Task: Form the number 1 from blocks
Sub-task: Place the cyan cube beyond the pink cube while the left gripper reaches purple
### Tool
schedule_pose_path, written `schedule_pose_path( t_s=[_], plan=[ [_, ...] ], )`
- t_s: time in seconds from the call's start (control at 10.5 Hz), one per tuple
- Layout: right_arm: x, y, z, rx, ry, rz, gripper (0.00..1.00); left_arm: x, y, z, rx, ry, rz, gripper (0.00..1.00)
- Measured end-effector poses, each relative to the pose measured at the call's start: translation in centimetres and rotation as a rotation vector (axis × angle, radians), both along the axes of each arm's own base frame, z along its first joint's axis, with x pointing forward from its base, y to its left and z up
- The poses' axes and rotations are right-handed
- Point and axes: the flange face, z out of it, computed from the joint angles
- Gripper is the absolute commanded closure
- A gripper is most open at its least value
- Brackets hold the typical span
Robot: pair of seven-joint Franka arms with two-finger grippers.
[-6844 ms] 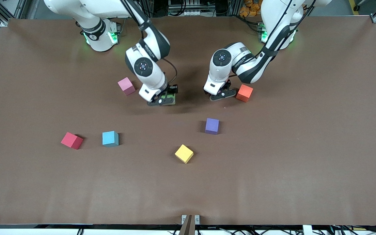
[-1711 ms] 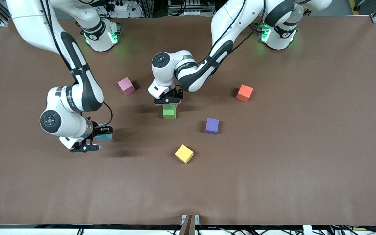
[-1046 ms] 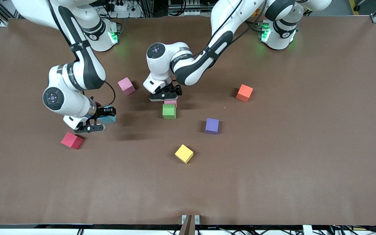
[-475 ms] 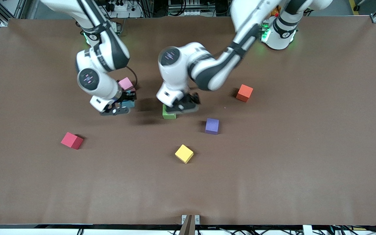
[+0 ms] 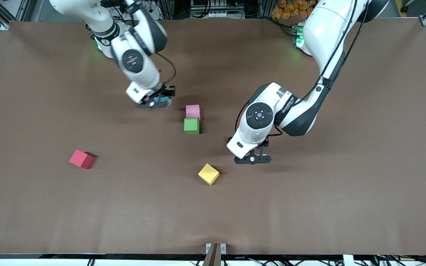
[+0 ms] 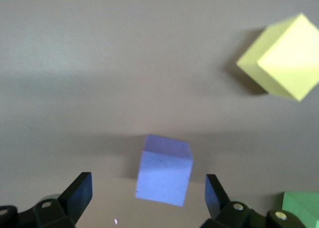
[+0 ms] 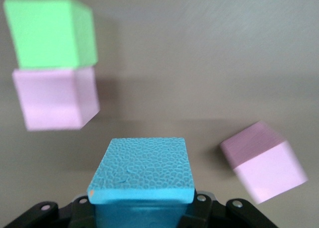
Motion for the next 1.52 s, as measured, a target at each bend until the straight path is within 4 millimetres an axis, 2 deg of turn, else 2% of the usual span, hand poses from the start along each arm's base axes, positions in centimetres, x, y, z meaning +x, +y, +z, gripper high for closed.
schedule_pose_path(
  t_s=[0.19, 0.38, 0.48, 0.76, 1.05, 1.33, 1.52],
  plan=[
    [-2.9, 3.2, -1.4, 0.030, 0.009, -0.013, 0.53, -2.6, -2.4, -2.2, -0.004, 0.006, -0.045, 0.00],
    [-4.3, 5.0, -3.7, 0.043, 0.005, -0.004, 0.53, -4.3, -2.7, -5.3, -0.017, -0.008, -0.068, 0.00],
    [-4.7, 5.6, -4.6, 0.044, -0.001, 0.003, 0.53, -4.6, -2.3, -6.1, -0.008, -0.011, -0.077, 0.00],
    [-3.9, 7.0, -6.2, 0.057, -0.024, 0.002, 0.53, -4.2, -1.3, -6.2, 0.002, -0.016, -0.072, 0.00],
    [-2.7, 7.4, -8.5, 0.065, -0.052, -0.013, 0.53, -4.0, -0.7, -6.2, 0.008, -0.016, -0.070, 0.00],
    [-1.4, 8.6, -8.4, 0.081, -0.067, -0.017, 0.53, -4.5, 0.0, -7.7, 0.030, -0.035, -0.101, 0.00],
    [-1.0, 8.4, -8.7, 0.076, -0.067, -0.025, 0.53, -5.1, 0.1, -8.7, 0.026, -0.038, -0.110, 0.00]
  ],
)
